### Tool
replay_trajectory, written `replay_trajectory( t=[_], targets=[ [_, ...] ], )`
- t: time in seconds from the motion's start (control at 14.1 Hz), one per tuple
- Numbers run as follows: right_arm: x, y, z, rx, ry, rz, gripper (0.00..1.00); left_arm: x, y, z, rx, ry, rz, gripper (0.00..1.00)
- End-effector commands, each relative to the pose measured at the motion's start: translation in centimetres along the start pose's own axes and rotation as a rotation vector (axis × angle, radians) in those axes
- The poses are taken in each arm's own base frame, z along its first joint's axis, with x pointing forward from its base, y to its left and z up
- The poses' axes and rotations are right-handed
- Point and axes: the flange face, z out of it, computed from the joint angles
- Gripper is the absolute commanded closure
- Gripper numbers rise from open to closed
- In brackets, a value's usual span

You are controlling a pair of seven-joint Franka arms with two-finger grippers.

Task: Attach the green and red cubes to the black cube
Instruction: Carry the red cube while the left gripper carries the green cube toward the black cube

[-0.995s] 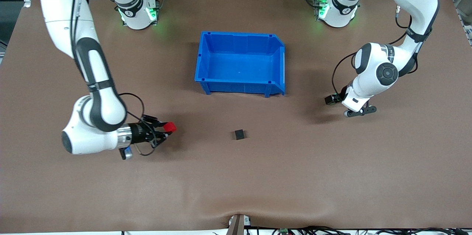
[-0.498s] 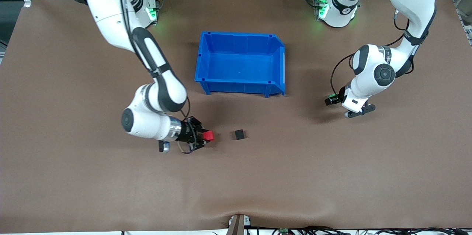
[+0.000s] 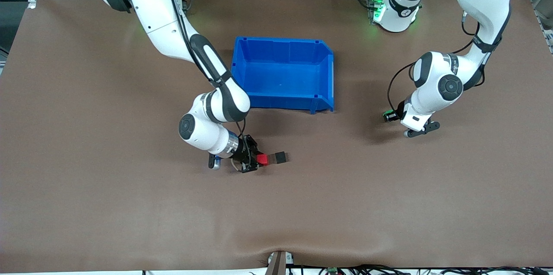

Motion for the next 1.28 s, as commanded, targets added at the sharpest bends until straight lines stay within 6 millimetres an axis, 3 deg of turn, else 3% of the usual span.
replay_trajectory(
  t=[0.0,0.28,0.64,0.71,0.78,0.92,1.07,1.14,1.21],
  targets=[
    [-1.3,0.7,1.4,0.023,0.001,0.014,1.00,0.2,0.1,-1.1,-0.009,0.029,-0.050,1.00],
    [-2.4,1.7,3.2,0.076,0.017,0.035,1.00,0.7,2.2,-3.0,-0.035,0.066,-0.204,1.00],
    [-4.6,3.2,4.5,0.059,0.010,0.062,1.00,0.0,8.9,-4.9,-0.086,0.095,-0.398,1.00],
    [-4.7,3.1,4.4,0.060,0.014,0.046,0.67,0.5,10.1,-5.0,-0.101,0.095,-0.451,1.00],
    [-4.6,3.2,4.5,0.058,0.020,0.038,0.01,1.2,11.3,-5.3,-0.122,0.095,-0.521,1.00],
    [-4.4,1.8,2.8,0.083,0.012,0.038,0.00,1.7,14.8,-4.7,-0.157,0.078,-0.633,1.00],
    [-4.0,-1.3,-0.9,0.109,0.015,0.015,0.00,2.4,18.1,-4.2,-0.193,0.060,-0.751,1.00],
    [-3.4,-2.0,-2.2,0.049,0.030,-0.009,0.00,2.7,19.6,-4.1,-0.211,0.052,-0.801,1.00],
    [-4.3,-2.0,-3.7,-0.014,0.060,-0.078,0.00,2.6,21.2,-3.8,-0.224,0.042,-0.846,1.00]
  ],
)
